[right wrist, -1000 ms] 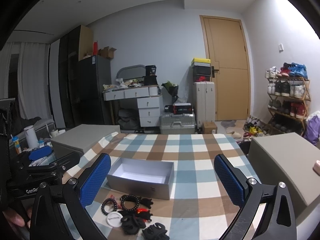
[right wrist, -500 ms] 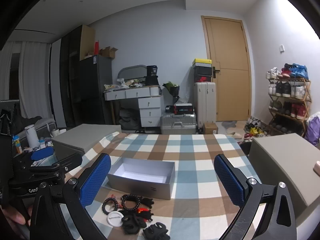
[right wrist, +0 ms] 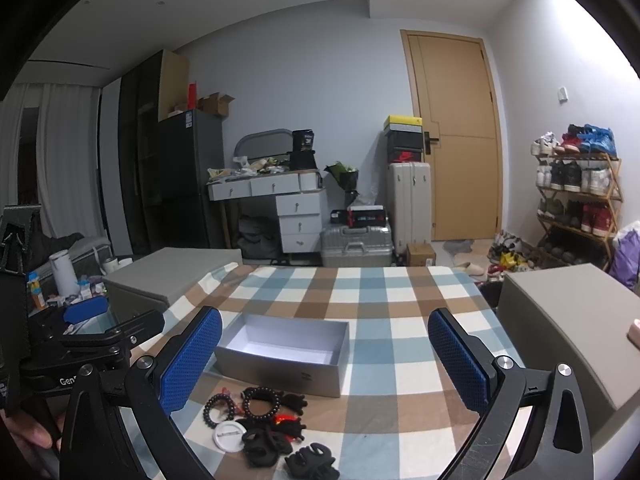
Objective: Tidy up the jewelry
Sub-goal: 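Grasp a black claw clip with the right tool while the left tool grasps another black claw clip, then lift both held claw clips and carry them over the grey box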
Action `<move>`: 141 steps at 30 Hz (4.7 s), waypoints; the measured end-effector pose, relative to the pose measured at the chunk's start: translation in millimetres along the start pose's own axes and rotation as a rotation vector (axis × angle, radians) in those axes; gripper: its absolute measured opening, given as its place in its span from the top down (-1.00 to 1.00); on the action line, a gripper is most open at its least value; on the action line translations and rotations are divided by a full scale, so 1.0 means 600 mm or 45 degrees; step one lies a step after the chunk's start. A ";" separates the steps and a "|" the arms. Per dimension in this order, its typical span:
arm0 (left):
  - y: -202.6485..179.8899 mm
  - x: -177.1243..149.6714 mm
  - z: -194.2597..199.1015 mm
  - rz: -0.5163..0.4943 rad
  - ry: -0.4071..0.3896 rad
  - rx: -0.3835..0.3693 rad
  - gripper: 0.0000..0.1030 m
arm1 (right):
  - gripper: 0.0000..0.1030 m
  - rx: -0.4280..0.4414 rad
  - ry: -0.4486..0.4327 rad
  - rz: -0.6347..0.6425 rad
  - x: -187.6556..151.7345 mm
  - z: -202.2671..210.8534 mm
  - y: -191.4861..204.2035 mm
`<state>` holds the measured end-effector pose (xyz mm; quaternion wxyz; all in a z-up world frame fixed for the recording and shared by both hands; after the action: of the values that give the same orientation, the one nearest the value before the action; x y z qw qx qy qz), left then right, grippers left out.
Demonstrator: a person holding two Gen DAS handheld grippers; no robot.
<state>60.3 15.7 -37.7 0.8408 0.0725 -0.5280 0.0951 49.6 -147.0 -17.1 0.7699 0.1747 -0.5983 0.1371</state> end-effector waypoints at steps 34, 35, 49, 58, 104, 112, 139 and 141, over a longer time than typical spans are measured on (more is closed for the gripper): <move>-0.016 -0.093 -0.066 -0.049 0.209 -0.114 -0.98 | -0.97 0.283 0.454 -0.123 -0.201 -0.077 -0.020; -0.020 -0.097 -0.066 -0.057 0.216 -0.133 -0.98 | -0.95 0.296 0.470 -0.132 -0.208 -0.079 -0.020; -0.038 -0.137 -0.066 -0.127 0.278 -0.260 -0.98 | -0.47 0.374 0.595 -0.227 -0.261 -0.100 -0.031; -0.032 -0.128 -0.058 -0.098 0.238 -0.290 -0.98 | 0.04 0.395 0.623 -0.257 -0.274 -0.105 -0.035; -0.161 -0.199 -0.078 -0.479 0.579 -0.450 0.17 | 0.17 0.388 0.413 -0.370 -0.243 -0.038 -0.108; -0.164 -0.185 -0.063 -0.474 0.540 -0.476 0.18 | 0.17 0.401 0.423 -0.349 -0.238 -0.039 -0.098; -0.074 -0.036 -0.104 -0.198 0.276 -0.447 0.17 | 0.17 0.582 0.267 -0.318 -0.074 -0.149 -0.042; -0.068 -0.026 -0.114 -0.185 0.262 -0.445 0.17 | 0.17 0.598 0.261 -0.323 -0.061 -0.166 -0.039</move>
<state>123.2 -9.8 -82.5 0.8947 -0.0466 -0.4412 -0.0519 137.3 -125.2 -76.9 0.7758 0.4070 -0.4424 0.1916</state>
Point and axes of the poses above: each gripper's, at about its wrist camera, not at the fingertips, and z roughly against the way its jaws point, y to its left, x to its top, the point moved 7 cm from there along -z, roughly the way its jaws point, and after that the axes turned 11 degrees about x, right-handed, at the moved point
